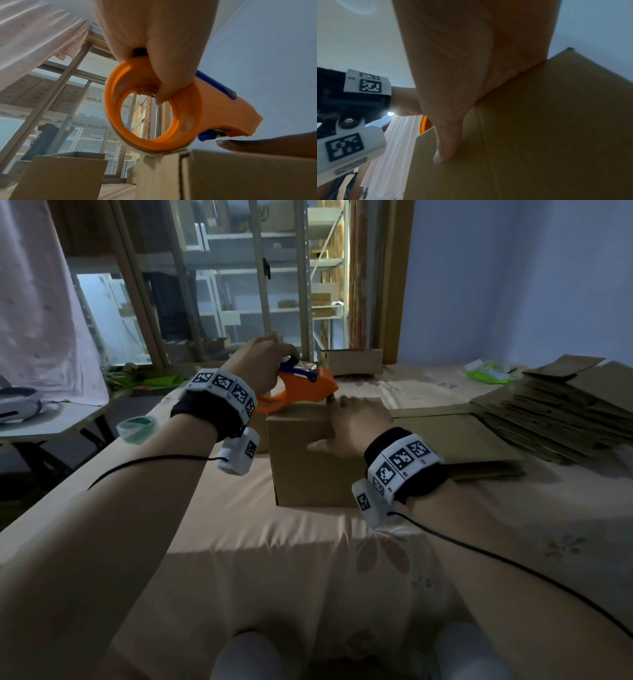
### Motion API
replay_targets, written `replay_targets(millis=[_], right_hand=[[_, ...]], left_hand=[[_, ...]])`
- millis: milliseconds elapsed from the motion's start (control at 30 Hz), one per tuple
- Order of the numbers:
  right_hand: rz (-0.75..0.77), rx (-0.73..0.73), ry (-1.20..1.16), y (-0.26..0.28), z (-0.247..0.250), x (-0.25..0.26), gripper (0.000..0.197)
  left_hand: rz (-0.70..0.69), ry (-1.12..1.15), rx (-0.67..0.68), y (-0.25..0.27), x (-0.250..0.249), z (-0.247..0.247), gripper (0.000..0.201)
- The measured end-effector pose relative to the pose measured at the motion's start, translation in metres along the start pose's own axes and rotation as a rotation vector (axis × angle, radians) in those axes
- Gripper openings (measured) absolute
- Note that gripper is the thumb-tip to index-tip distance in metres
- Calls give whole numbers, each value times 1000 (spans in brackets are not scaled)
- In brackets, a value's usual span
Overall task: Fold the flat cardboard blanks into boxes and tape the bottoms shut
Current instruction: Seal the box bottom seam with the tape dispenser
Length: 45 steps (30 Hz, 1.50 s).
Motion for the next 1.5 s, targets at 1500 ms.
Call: replay_targets(millis=[1500], right_hand=[[35,-24,-64,6,-2,-14,92]], left_hand=[[219,18,69,56,42,-4,39]])
Point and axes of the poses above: each hand's wrist, its own y-axis away from the middle knuckle, its own z-axis out of the back of the hand, x = y × z, the point moved 2 cm from there along -y, towards the middle knuckle, and after that the axes turned 2 degrees about -x, right-handed, at the moved point
